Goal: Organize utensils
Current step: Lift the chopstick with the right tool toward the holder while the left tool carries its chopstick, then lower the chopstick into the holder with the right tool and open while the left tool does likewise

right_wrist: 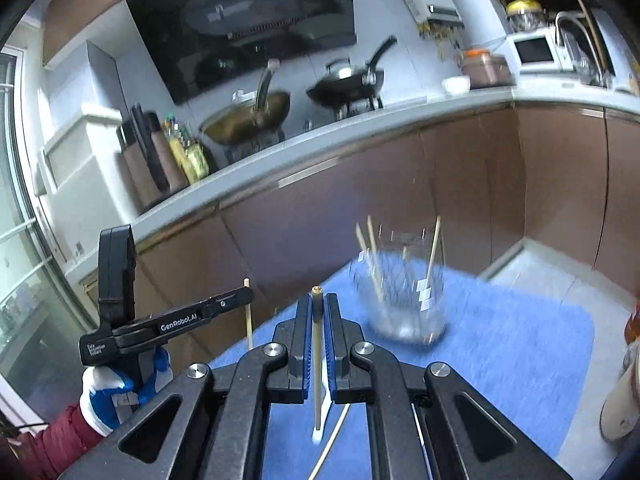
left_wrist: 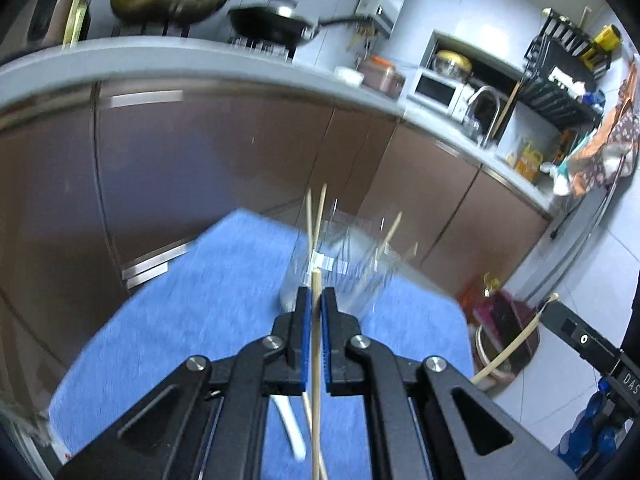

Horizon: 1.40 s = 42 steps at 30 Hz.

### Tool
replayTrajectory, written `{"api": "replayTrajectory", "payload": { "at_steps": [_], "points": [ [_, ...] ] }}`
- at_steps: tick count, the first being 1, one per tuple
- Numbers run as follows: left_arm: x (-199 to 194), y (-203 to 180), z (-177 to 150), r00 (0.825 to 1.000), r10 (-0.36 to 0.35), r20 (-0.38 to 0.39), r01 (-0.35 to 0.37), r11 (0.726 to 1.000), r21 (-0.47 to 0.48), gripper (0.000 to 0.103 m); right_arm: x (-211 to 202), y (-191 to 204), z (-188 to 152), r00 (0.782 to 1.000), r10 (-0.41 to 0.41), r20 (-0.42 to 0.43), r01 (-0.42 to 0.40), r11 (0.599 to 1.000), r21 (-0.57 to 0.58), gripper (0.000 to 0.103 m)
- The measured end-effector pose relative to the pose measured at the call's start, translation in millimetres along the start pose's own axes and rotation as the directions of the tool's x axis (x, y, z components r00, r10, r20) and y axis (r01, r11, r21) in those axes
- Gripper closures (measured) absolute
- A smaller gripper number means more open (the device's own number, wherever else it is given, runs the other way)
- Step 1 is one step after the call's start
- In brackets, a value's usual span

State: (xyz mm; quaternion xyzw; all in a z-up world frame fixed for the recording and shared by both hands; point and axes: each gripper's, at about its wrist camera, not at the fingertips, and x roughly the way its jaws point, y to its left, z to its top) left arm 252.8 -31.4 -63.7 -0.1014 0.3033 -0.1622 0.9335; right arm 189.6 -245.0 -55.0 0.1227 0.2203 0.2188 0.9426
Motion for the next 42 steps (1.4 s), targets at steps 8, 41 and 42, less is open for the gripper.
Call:
{"api": "replayTrajectory", "payload": {
  "at_steps": [8, 41, 42],
  "points": [
    [27, -27, 86, 0.976, 0.015, 0.217, -0.018, 1.000, 0.013, 0.099, 18, -6, 69, 0.989, -0.058, 0.138, 0.068, 0.995, -0.069, 0.097],
    [148, -25, 56, 0.946, 0.120, 0.300, -0.144, 0.988, 0.059, 0.073, 114, -79, 36, 0.974, -0.220, 0.055, 0.224, 0.972, -0.078, 0.067],
    [142, -25, 56, 0.947, 0.127, 0.296, -0.152, 0.986, 0.062, 0.070, 109, -77, 36, 0.973, -0.223, 0.060, 0.227, 0.971, -0.076, 0.064]
  ]
}}
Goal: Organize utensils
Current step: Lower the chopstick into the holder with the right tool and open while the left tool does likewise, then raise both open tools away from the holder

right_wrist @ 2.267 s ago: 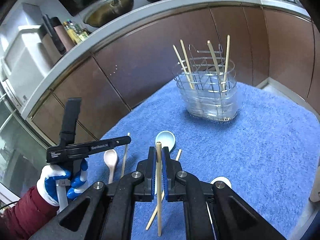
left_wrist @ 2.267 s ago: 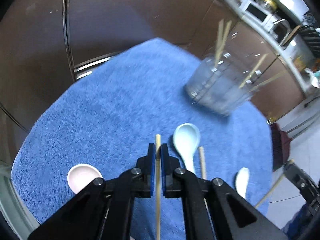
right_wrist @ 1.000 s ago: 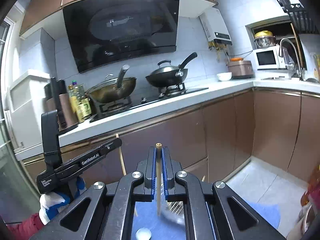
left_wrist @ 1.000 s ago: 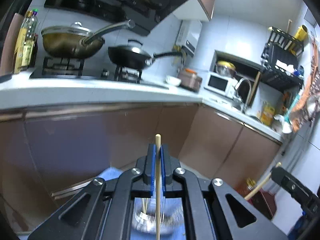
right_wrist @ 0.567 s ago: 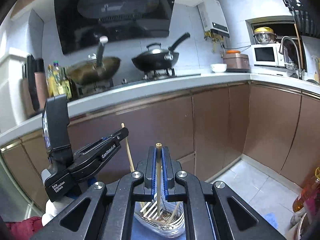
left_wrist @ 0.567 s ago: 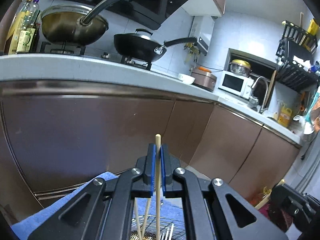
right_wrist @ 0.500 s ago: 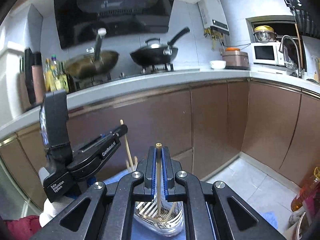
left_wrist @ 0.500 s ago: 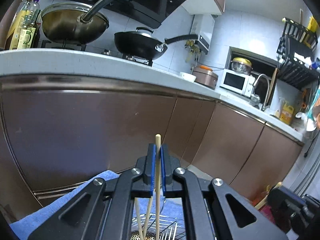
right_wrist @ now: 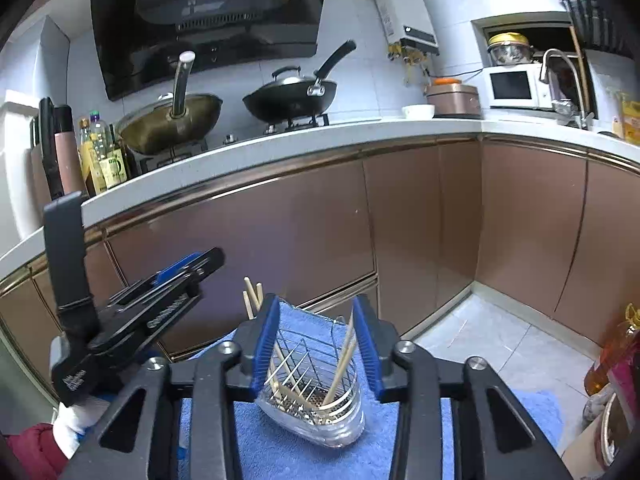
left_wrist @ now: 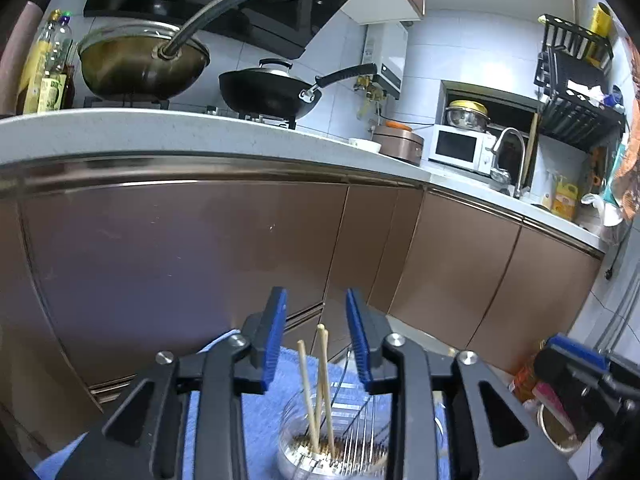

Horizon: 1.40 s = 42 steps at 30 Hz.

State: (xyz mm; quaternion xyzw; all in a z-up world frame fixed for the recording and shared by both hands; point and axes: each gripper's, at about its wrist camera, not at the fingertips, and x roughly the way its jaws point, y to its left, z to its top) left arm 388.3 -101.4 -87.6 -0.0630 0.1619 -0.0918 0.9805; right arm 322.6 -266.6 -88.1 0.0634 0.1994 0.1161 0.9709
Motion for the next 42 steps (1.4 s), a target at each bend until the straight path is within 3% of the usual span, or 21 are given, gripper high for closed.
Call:
{"api": "replayTrajectory", "payload": {
  "at_steps": [6, 13, 18, 21, 26, 42],
  "points": [
    [-52, 1, -5, 0.999, 0.036, -0.030, -0.034, 0.998, 0.048, 0.054, -54, -4, -17, 0.997, -0.066, 0.037, 0.065, 0.998, 0.018, 0.052],
    [-129, -12, -21, 0.997, 0.073, 0.010, -0.074, 0.991, 0.111, 0.044, -108, 0, -44, 0.990, -0.138, 0.034, 0.137, 0.990, 0.024, 0.041],
    [-178, -23, -27, 0.996, 0.087, 0.037, -0.091, 0.983, 0.159, 0.035, -142, 14, -59, 0.985, -0.165, 0.047, 0.165, 0.986, 0.016, 0.024],
    [-201, -27, -30, 0.994, 0.095, 0.058, -0.104, 0.977, 0.185, 0.033, -155, 22, -65, 0.982, -0.179, 0.053, 0.178, 0.984, 0.019, 0.013],
    [-238, -32, -34, 0.990, 0.115, 0.083, -0.130, 0.969, 0.211, 0.031, -180, 30, -73, 0.977, -0.198, 0.083, 0.195, 0.980, 0.043, 0.001],
    [-303, -34, -53, 0.971, 0.182, 0.155, -0.216, 0.946, 0.242, 0.029, -235, 55, -95, 0.948, -0.274, 0.162, 0.276, 0.961, 0.014, 0.000]
  ]
}}
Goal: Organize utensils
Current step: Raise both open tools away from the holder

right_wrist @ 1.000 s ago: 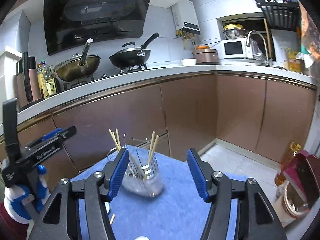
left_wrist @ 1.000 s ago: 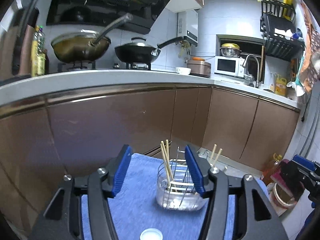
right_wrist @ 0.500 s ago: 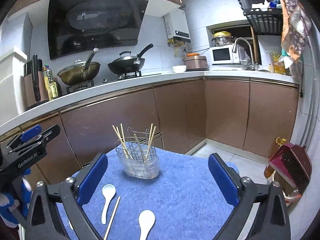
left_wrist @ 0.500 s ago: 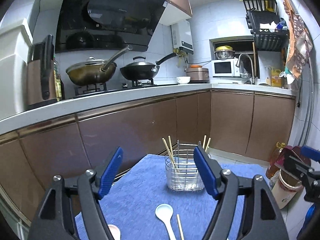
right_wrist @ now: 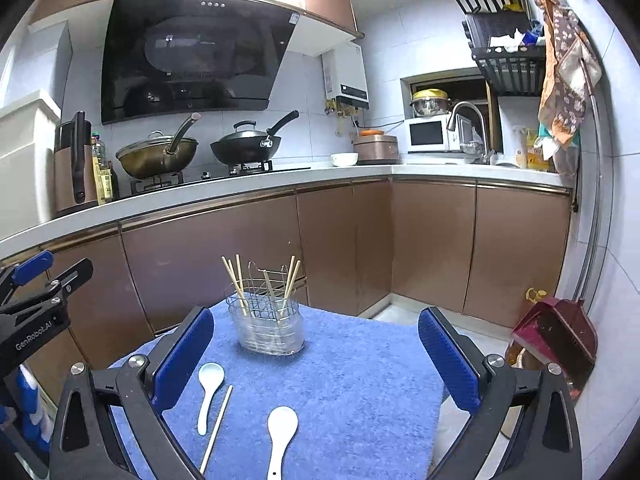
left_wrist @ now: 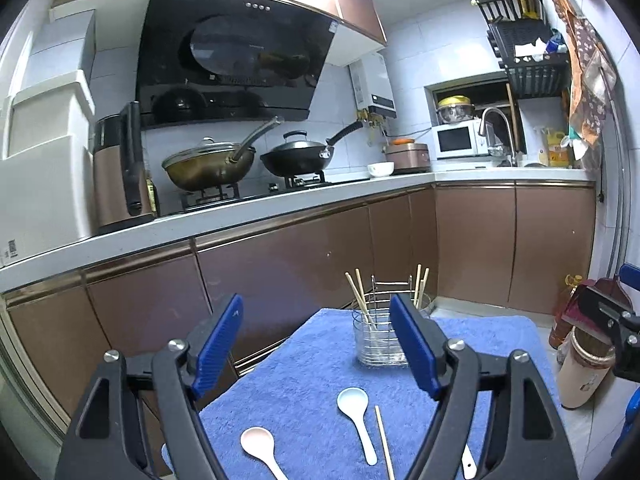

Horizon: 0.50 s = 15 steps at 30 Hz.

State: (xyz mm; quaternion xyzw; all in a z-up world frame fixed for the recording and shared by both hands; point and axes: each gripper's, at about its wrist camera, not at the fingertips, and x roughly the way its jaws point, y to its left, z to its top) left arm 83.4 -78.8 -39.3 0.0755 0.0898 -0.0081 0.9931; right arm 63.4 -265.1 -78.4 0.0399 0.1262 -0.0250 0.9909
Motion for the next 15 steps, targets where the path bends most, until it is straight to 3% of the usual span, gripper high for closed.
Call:
{"api": "replayTrajectory", "payload": {
  "at_steps": [8, 15],
  "points": [
    [-18, 11, -5, 0.999, 0.040, 0.023, -0.040, 0.999, -0.022, 0.029, -24, -1, -3, 1.000, -0.005, 0.028, 0.005, 1.000, 0.004, 0.000],
    [-28, 21, -13, 0.998, 0.052, 0.019, -0.052, 0.998, -0.032, 0.029, -43, -12, -6, 0.997, 0.007, 0.079, -0.013, 0.997, 0.072, 0.000]
  ]
}}
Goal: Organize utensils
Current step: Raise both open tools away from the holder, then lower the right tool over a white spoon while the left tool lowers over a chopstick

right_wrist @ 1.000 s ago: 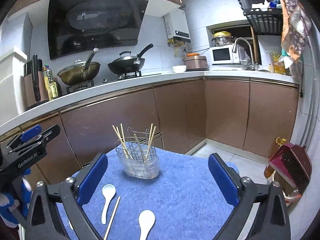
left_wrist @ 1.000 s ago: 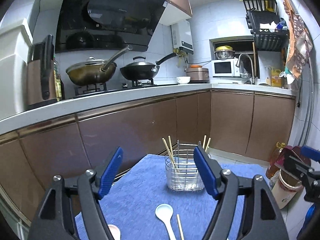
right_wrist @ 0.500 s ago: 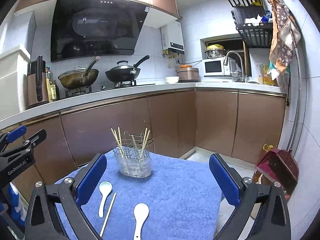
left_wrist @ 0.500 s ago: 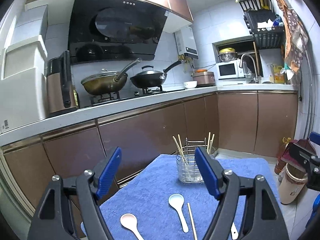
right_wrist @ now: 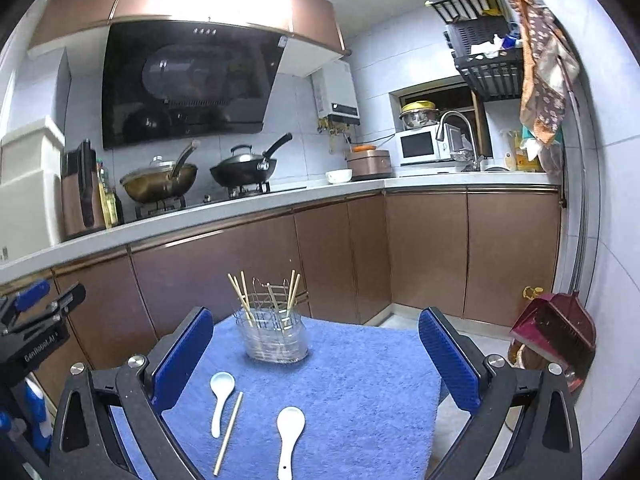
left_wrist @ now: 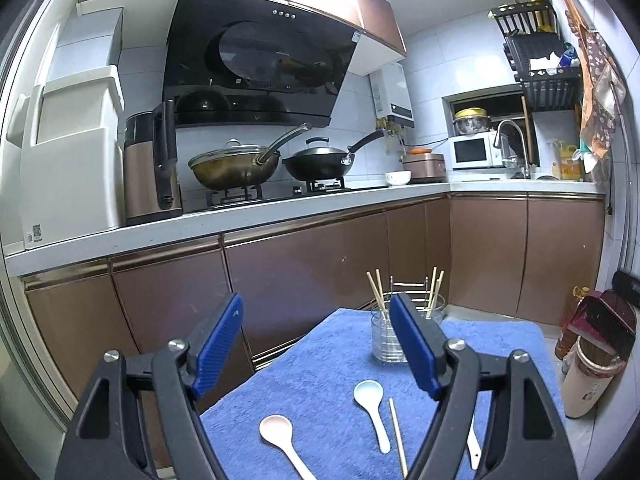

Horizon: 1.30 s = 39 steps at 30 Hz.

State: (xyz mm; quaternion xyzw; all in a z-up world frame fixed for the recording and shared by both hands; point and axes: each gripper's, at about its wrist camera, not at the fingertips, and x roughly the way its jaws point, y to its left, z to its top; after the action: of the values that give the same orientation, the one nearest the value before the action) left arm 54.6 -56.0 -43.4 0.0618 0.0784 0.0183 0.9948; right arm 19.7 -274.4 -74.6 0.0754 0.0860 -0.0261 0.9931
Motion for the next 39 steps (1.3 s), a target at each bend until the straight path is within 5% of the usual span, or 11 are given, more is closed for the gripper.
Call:
{"api": "replayTrajectory", "payload": {
  "at_steps": [15, 20, 23, 29, 33, 37, 39],
  "points": [
    [-13, 59, 2, 1.000, 0.006, 0.007, -0.005, 0.985, -0.172, 0.023, -18, -9, -2, 0.996, 0.030, 0.086, -0.033, 0.999, 0.026, 0.000],
    [3, 73, -8, 0.997, -0.014, -0.075, -0.002, 0.978, -0.210, 0.022, -6, -11, -6, 0.998, 0.047, 0.035, -0.048, 0.998, 0.033, 0.000],
    [18, 75, -19, 0.985, -0.095, -0.147, 0.059, 0.971, -0.233, 0.022, 6, -11, -11, 0.999, 0.037, -0.026, -0.036, 0.999, 0.029, 0.000],
    [51, 71, -43, 0.908, -0.320, -0.270, 0.213, 0.908, -0.359, 0.023, 30, -20, -25, 0.991, 0.040, -0.131, -0.032, 0.998, 0.061, 0.000],
    [68, 57, -51, 0.860, -0.400, -0.318, 0.270, 0.884, -0.383, 0.024, 44, -27, -35, 0.980, 0.052, -0.193, -0.039, 0.997, 0.073, 0.000],
    [92, 31, -63, 0.778, -0.495, -0.386, 0.326, 0.844, -0.425, 0.024, 64, -32, -45, 0.962, 0.062, -0.267, -0.042, 0.996, 0.079, 0.000],
    [109, 14, -71, 0.723, -0.540, -0.431, 0.351, 0.825, -0.444, 0.027, 77, -33, -53, 0.947, 0.076, -0.312, -0.052, 0.995, 0.083, 0.003]
  ]
}}
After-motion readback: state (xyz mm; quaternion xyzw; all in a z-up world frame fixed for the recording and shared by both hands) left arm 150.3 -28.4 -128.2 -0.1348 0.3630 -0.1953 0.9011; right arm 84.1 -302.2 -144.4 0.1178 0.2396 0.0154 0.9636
